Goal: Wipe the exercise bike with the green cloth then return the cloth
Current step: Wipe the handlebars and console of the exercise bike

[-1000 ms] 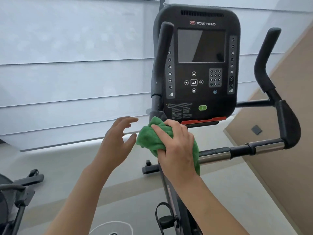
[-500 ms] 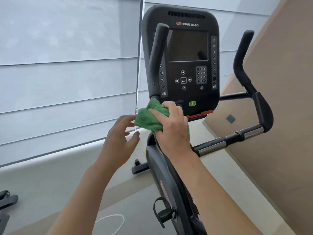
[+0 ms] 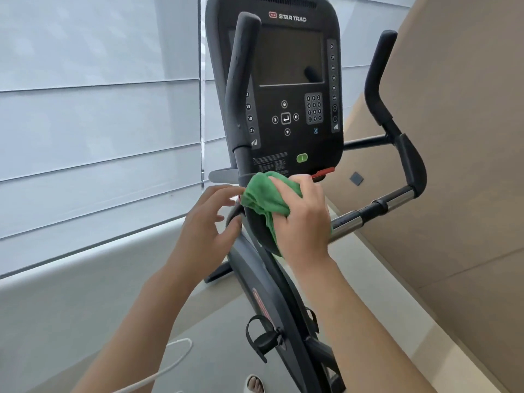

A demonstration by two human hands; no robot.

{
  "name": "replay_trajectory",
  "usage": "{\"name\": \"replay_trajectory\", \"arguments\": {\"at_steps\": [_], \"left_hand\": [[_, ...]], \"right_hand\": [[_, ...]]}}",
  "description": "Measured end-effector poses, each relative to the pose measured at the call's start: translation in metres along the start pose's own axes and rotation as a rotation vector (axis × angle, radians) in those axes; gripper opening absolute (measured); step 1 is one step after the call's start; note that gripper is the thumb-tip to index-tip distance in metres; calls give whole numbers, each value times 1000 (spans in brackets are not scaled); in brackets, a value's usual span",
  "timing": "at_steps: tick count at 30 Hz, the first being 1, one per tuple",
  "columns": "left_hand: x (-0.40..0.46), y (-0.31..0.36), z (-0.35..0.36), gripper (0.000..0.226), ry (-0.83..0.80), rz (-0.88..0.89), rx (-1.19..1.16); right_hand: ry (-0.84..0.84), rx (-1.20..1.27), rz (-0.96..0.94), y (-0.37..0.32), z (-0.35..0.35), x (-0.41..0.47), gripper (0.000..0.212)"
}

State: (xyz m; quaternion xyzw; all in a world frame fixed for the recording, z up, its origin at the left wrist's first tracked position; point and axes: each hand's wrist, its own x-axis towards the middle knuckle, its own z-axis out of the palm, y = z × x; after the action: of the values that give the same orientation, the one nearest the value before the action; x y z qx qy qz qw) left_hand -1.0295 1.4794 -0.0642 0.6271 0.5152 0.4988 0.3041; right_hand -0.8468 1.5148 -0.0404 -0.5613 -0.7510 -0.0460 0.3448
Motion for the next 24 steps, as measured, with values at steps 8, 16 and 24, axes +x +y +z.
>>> {"name": "replay_trajectory", "arguments": {"at_steps": [8,16,24], "left_hand": [[3,10,-4,52,54,-23,54],[4,18,-5,48,24,56,166],[5,22,7,40,-65,127,368]], "right_hand": [[-35,101,54,-6,24,53,28],[-28,-57,-95,11,-13,-45,57],[23,-20,-82,27,-10,-45,46]]}}
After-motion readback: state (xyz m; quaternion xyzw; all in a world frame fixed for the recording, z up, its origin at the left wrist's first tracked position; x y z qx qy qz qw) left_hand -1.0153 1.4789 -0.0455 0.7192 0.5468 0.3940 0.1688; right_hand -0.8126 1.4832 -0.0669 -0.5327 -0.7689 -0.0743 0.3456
